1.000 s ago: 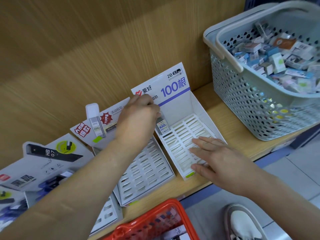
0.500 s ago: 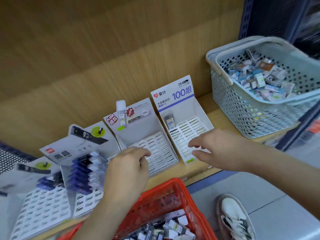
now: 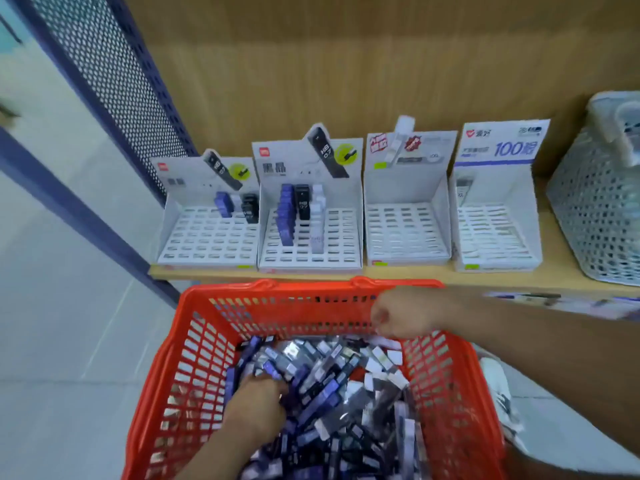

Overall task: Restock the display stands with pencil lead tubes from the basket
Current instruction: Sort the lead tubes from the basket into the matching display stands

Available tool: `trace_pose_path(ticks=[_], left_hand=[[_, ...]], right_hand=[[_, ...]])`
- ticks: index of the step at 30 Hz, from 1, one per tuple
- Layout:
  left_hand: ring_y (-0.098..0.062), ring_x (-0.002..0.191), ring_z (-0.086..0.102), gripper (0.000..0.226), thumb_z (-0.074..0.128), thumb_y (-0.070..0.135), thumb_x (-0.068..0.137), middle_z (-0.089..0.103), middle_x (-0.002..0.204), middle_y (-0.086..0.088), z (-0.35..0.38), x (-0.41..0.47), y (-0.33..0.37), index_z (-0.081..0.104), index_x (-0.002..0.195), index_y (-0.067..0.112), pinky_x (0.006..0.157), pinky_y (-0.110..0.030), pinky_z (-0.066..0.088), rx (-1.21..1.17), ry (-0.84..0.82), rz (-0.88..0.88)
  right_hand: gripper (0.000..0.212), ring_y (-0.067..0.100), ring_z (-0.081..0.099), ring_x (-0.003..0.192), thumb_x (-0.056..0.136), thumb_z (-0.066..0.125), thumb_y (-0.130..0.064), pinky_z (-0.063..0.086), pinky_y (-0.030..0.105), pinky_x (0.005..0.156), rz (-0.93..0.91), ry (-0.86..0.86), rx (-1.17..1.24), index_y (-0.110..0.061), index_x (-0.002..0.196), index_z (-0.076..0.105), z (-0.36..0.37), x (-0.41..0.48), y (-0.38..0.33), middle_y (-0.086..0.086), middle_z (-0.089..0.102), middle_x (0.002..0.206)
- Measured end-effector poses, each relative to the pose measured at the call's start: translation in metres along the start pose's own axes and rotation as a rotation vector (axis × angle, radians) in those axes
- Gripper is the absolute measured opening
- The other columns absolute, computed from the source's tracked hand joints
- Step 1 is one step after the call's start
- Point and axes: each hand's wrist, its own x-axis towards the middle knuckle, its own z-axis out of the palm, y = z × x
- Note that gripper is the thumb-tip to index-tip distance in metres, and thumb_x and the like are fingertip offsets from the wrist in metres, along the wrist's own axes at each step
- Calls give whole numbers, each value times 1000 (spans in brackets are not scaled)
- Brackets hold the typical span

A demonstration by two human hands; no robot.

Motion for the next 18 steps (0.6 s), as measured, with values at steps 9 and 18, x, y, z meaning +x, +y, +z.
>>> trace_pose_path(ticks=[9,18], left_hand=[[-39,145,-5,99,68,41,85,-16,159,-6,62,29,-27,-7,150,35,110,-56,28,-110,-106,-84],[-42,143,-6,111,68,15,84,-22,158,-2,61,56,-38,-19,144,47,99,-46,45,-131,-76,-180]], right_hand=[[80,30,15,150,98,56,-25,34,44,115,33,-78,20,-23,159,3,122,91,-28,4,-3,166],[93,32,30,142,93,46,-65,29,49,113,115,49,78,-23,157,-7,162,141,-78,6,13,160]])
